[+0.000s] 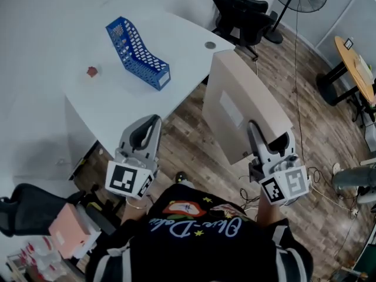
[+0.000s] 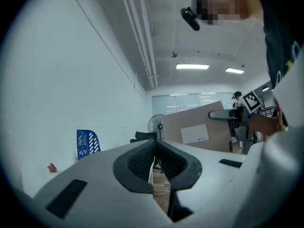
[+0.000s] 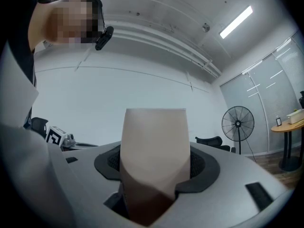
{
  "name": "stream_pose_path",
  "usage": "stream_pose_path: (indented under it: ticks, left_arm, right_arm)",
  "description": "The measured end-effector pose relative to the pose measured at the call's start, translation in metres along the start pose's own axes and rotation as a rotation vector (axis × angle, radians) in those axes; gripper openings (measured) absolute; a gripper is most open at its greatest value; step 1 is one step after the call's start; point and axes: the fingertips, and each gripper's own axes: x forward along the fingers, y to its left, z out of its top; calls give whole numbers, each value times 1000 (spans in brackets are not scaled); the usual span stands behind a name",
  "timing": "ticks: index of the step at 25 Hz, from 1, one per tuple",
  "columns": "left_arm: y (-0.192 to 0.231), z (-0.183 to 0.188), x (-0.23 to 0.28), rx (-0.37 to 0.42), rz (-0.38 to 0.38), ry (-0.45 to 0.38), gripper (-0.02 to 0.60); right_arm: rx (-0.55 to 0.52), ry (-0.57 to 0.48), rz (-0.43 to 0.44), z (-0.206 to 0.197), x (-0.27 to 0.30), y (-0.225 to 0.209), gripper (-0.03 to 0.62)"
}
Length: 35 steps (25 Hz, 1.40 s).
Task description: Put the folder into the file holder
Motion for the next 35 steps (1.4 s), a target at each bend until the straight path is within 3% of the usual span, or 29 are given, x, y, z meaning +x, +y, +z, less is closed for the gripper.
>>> stream_pose_path:
  ticks: [6, 14, 23, 35]
  left_arm:
    - [42, -3, 15, 19, 1, -13, 14]
    - [95, -7, 15, 34, 85, 6, 14]
    - [144, -2, 21, 28, 253, -2, 14]
    - [177, -5, 14, 10, 456, 32, 14]
  right_arm:
    - [15, -10, 5, -8, 46, 4, 272]
    - [36, -18, 29, -14, 105, 6, 272]
    - [24, -79, 179, 12, 189, 7, 272]
    - [104, -162, 405, 26, 289, 43, 270]
